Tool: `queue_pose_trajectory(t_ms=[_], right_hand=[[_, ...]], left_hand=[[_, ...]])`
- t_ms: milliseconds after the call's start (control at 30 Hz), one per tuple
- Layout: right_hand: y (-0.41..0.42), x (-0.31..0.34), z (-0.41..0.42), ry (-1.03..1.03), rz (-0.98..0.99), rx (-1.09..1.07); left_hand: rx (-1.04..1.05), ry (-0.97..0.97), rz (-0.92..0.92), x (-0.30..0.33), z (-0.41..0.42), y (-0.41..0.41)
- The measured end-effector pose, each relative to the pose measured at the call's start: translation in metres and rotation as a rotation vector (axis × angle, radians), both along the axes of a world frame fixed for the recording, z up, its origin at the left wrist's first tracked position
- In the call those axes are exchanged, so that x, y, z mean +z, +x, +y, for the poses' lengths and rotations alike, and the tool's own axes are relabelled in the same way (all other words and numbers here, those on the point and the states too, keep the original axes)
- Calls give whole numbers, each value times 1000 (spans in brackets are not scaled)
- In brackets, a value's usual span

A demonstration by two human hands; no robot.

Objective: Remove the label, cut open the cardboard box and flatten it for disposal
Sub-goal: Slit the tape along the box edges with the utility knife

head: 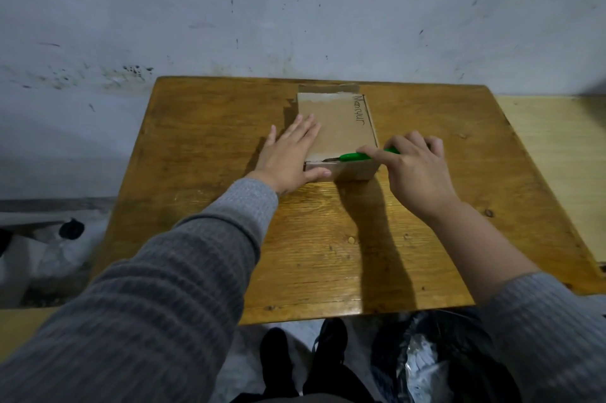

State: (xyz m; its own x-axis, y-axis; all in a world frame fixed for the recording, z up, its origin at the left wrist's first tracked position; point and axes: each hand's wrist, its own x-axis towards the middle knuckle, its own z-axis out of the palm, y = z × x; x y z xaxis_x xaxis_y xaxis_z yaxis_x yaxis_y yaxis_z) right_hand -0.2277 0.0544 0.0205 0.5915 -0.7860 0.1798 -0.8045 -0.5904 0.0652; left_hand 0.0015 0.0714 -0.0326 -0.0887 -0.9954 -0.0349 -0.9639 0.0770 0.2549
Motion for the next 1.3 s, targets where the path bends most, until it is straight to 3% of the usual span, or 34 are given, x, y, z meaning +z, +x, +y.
queue_pose_trajectory(t_ms=[467, 767, 1033, 1300], right_hand=[[-17, 5, -11, 46, 5, -1], [-30, 18, -18, 37, 11, -13], [-21, 17, -18, 67, -84, 11], [-11, 4, -15, 106, -72, 51]], left_hand=[[-138, 0, -92, 6, -15, -18], [-85, 33, -135, 9, -20, -28], [-79, 13, -20, 9, -13, -24], [-96, -11, -90, 4, -9, -16]])
